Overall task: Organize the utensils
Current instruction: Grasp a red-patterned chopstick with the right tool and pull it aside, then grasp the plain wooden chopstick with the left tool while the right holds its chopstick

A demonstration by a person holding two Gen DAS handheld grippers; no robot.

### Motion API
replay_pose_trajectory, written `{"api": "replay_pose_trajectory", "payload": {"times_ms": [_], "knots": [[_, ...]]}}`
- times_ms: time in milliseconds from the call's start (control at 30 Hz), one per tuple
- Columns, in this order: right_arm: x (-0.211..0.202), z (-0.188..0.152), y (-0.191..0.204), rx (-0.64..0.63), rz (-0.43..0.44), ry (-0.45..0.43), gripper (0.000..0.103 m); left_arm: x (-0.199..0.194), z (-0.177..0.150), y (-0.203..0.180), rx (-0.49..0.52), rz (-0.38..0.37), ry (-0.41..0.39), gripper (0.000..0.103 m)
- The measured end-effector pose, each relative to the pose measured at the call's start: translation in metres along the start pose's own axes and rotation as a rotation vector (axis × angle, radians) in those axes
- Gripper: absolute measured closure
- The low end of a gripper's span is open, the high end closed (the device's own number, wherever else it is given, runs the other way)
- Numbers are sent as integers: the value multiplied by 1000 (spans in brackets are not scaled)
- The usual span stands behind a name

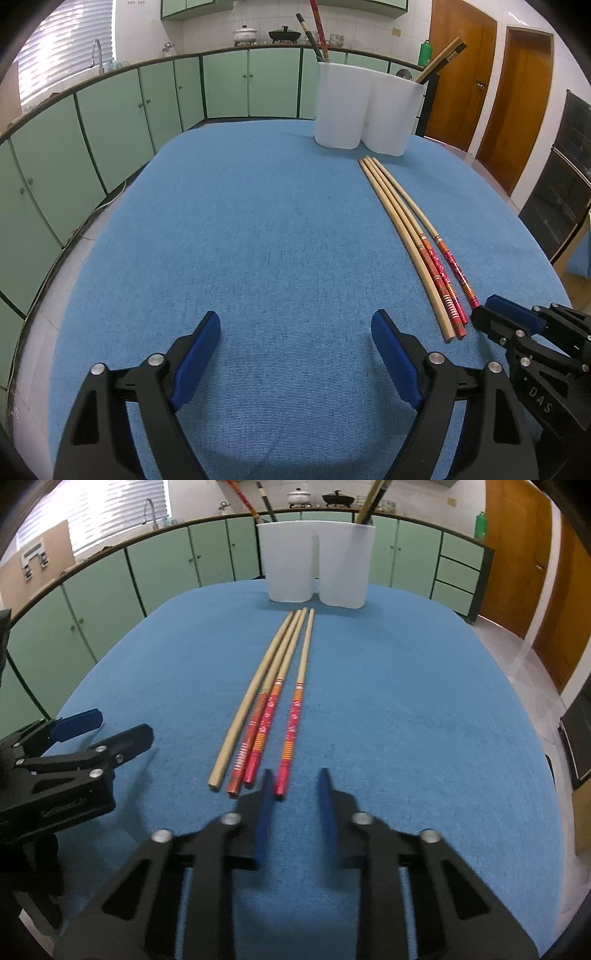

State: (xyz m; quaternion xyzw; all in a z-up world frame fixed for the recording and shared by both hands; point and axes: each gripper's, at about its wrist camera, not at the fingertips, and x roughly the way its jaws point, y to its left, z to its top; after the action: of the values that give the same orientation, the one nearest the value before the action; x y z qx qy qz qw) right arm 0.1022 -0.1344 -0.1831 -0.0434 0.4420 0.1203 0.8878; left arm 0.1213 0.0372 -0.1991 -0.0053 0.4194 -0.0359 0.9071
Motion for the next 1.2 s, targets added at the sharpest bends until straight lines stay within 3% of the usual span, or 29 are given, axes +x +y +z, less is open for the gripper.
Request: {"api": "replay_pose_trajectory", "payload": {"times_ms": [33, 233, 600, 1033, 1100, 1200], "knots": [[0, 0, -1, 2, 7, -1, 97, 0, 0, -1, 5, 3, 0, 21], [-4, -2, -21, 71, 12, -8, 98, -2, -2, -11, 23, -6, -1, 21], [-8, -10, -58, 152, -19, -16, 98, -4, -6, -50, 72, -87, 18, 21], [-9, -12, -61, 159, 3, -15, 97, 4, -6, -58, 82, -7, 46, 19], [-9, -12, -61, 150, 11, -12, 95, 2, -6, -49, 62, -3, 42, 19], [-13, -14, -61, 122, 44, -17, 81, 0, -7, -37, 40, -18, 35, 20]]}}
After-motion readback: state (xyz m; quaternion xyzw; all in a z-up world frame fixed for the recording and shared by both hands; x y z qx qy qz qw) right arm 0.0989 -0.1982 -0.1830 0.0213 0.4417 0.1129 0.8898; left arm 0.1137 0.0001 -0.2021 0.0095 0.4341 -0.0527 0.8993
